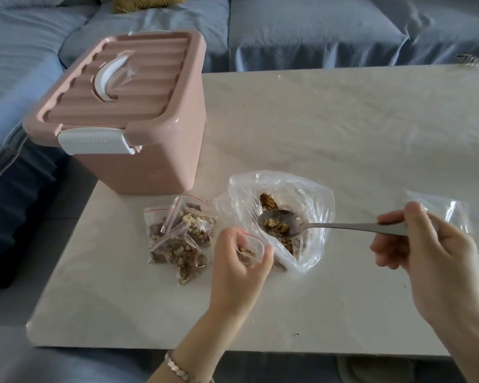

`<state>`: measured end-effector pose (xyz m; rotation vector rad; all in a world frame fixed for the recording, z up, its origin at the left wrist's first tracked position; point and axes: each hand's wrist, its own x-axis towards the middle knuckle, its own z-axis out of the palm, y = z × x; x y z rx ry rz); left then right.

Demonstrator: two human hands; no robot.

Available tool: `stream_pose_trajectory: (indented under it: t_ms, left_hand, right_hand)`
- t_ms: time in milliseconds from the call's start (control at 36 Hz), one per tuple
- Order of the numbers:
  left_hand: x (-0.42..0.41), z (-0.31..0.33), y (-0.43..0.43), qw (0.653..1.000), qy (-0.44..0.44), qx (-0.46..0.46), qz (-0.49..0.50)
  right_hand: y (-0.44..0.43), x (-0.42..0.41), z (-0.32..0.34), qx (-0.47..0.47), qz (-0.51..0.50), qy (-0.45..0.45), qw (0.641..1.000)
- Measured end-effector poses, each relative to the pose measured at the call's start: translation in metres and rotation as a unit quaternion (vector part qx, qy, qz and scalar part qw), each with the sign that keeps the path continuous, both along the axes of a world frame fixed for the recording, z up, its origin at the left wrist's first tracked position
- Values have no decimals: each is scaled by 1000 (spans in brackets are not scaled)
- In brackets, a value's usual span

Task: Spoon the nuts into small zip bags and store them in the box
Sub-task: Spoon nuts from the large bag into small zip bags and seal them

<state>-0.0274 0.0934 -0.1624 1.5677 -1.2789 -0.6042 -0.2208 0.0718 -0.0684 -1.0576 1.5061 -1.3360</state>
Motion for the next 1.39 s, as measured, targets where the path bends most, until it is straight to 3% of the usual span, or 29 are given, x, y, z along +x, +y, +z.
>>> stream_pose_trajectory:
  t_ms: [167, 250, 361, 500, 583, 694, 778, 972, 1222, 1389]
  left_hand:
    - [3, -4, 3, 999, -49, -11, -11]
    - [4, -6, 3, 998, -55, -20, -15]
    - [4, -6, 3, 999, -37, -22, -17]
    - [5, -8, 2, 999, -39, -11, -20]
    - [6, -8, 3, 999, -45, -5, -21]
    - [9, -8, 5, 999, -39, 15, -26]
    - [12, -6, 9, 999, -28, 41, -14]
    - [12, 4, 11, 989, 19, 143, -36]
    - [12, 9, 5, 986, 16, 151, -75]
    - [11, 8, 0, 985, 11, 154, -77]
  right_hand:
    - [1, 16, 18, -102, 79, 103, 986]
    - [8, 23, 17, -173, 155, 200, 952]
    - [16, 26, 16, -258, 232, 323, 881]
    - [18, 23, 10, -305, 232, 350, 855]
    - [17, 18, 9, -312, 208, 330, 866]
    - [8, 6, 7, -263, 109, 229, 931]
    - [-2, -6, 0, -233, 48, 176, 955]
    - [-15, 4, -46, -165, 114, 126, 972]
    - [-23, 20, -78, -124, 124, 171, 970]
    - [2, 16, -81, -35, 123, 122, 984]
